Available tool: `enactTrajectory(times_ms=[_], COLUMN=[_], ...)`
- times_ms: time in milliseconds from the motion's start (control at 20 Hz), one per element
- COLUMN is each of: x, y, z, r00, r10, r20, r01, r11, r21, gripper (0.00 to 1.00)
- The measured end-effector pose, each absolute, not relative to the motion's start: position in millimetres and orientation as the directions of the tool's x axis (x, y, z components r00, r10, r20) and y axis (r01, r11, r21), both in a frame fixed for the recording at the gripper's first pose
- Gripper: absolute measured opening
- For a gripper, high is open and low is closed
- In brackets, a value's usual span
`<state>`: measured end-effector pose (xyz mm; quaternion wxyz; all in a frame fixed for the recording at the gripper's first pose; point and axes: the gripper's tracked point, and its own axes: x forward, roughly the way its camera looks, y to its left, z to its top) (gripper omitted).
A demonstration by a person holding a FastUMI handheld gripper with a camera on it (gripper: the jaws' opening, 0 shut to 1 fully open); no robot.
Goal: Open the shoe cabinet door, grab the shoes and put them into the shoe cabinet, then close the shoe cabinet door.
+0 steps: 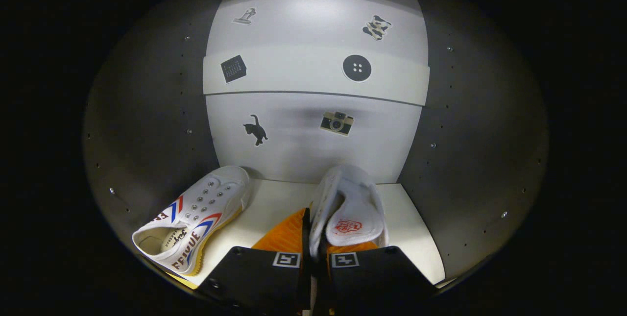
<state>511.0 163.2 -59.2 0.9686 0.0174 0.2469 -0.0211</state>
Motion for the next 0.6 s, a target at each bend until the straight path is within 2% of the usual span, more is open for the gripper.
enactTrajectory(times_ms=[100, 200, 300, 500, 600], x=[505.8, 502.9, 494.3, 472.2, 460.7], y=[167.1, 170.4, 175.0, 185.8, 183.1], z=[-62.4, -56.4, -49.1, -36.4, -21.0], r00=[0.87, 0.878, 0.883, 0.898, 0.92], r10=[-0.013, -0.003, 0.016, 0.033, 0.002], r20=[-0.493, -0.478, -0.469, -0.438, -0.393], r01=[0.033, 0.017, -0.005, -0.026, -0.004], r11=[0.999, 1.0, 1.0, 0.999, 1.0], r21=[0.033, 0.024, 0.024, 0.022, -0.005], gripper=[0.25, 0.31, 0.33, 0.78, 0.88])
